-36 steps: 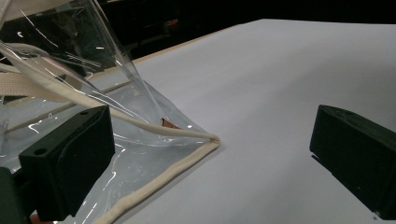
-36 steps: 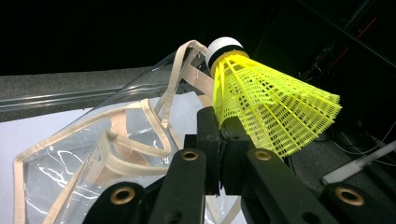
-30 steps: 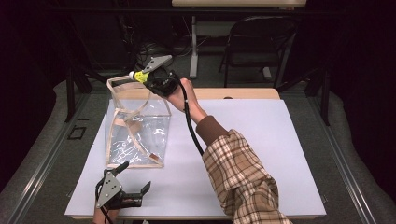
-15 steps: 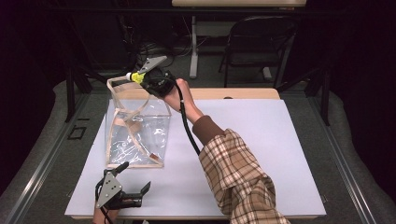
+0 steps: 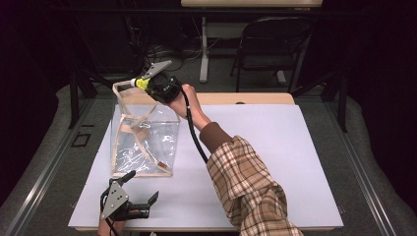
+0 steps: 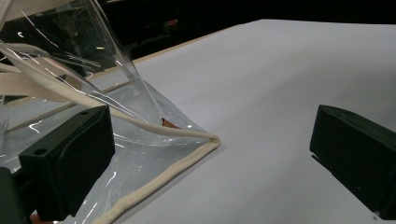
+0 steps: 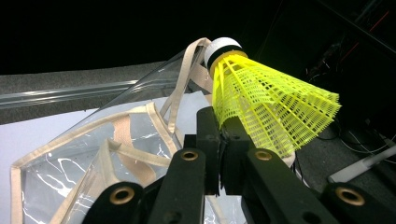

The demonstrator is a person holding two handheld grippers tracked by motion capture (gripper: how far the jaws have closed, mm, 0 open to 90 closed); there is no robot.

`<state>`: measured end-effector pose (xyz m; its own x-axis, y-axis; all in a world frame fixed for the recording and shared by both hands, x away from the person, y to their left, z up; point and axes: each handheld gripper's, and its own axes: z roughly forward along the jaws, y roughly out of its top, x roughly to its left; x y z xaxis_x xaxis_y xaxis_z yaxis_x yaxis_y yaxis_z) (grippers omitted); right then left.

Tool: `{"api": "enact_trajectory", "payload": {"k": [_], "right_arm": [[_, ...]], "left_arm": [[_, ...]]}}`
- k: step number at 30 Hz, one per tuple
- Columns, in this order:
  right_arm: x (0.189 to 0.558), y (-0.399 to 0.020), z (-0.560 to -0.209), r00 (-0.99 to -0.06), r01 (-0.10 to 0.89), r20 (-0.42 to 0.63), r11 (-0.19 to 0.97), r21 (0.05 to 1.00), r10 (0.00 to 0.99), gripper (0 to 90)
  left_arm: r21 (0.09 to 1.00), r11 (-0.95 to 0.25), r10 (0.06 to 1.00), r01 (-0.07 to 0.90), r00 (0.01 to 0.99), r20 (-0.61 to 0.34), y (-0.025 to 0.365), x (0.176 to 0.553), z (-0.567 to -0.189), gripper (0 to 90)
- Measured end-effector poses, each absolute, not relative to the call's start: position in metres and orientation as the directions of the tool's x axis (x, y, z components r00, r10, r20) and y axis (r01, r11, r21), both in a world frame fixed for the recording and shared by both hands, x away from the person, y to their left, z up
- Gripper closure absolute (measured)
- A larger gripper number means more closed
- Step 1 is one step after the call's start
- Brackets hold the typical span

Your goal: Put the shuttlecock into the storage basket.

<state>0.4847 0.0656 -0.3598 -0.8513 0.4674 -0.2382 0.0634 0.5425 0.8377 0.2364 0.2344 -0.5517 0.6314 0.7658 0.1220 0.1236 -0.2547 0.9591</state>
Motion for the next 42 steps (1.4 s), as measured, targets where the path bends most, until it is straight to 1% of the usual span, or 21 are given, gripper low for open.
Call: {"api": "enact_trajectory", "payload": {"k": [42], "right_arm": [[0.503, 0.081, -0.372, -0.851, 0.101, -0.221, 0.561, 0.822, 0.477, 88.4]], "left_arm": [[0.960, -0.249, 0.765, 0.124, 0.634, 0.116, 0.235, 0.237, -0.551, 0.0]]}}
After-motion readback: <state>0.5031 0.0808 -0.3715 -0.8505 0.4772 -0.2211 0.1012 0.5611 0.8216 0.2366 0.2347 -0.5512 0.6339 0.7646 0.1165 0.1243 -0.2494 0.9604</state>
